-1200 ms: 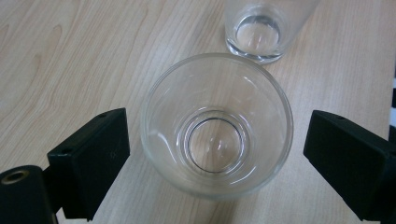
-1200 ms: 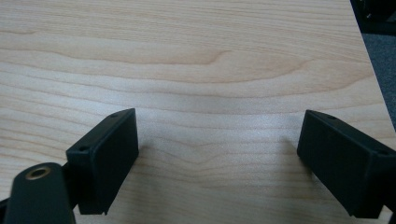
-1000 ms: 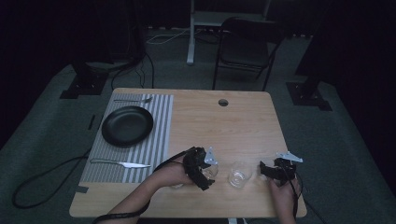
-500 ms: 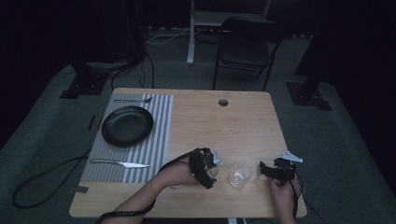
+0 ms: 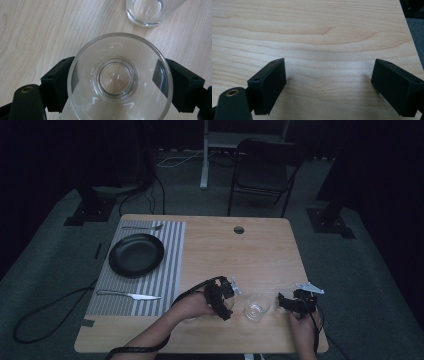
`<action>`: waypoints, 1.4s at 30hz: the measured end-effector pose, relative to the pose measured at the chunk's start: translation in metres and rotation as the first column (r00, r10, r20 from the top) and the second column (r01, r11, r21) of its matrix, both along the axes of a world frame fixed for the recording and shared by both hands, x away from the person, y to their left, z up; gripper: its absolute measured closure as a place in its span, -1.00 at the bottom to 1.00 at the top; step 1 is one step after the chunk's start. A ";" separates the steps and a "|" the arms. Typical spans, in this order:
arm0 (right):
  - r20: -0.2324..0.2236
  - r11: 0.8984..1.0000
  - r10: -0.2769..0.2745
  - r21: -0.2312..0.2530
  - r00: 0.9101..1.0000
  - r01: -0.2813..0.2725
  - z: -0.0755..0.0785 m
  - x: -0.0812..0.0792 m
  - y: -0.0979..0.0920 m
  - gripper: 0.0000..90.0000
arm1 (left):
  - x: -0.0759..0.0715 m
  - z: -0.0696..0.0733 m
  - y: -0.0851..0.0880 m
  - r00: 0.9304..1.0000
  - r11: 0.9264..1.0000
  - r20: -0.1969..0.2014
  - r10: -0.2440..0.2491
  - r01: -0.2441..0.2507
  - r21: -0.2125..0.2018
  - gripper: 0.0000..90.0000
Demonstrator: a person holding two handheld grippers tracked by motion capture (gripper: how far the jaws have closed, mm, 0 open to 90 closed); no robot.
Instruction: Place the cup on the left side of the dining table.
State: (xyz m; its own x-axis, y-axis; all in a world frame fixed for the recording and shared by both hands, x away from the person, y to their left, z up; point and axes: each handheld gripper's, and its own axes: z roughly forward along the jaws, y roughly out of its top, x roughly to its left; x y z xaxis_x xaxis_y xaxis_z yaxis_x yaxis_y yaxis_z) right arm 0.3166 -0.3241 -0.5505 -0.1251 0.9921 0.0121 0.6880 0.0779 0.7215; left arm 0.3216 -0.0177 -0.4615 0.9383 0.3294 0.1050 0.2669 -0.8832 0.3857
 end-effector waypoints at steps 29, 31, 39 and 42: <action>0.000 1.000 -0.001 0.001 1.000 0.001 0.000 0.000 0.000 -0.73 | 0.027 0.018 0.004 0.996 0.995 -0.003 0.088 -0.088 -0.044 -0.59; 0.000 1.000 0.000 0.001 1.000 0.000 0.000 0.000 0.000 -0.73 | 0.031 0.019 0.005 0.995 0.994 0.001 0.099 -0.099 -0.044 -0.59; 0.001 1.000 0.000 0.000 1.000 0.000 0.000 0.000 0.000 -0.73 | 0.043 0.020 0.012 0.989 0.989 0.004 0.146 -0.146 -0.038 -0.59; 0.001 1.000 0.001 -0.001 1.000 -0.001 0.000 0.000 0.000 -0.73 | 0.048 0.021 0.016 0.986 0.986 0.008 0.165 -0.165 -0.035 -0.59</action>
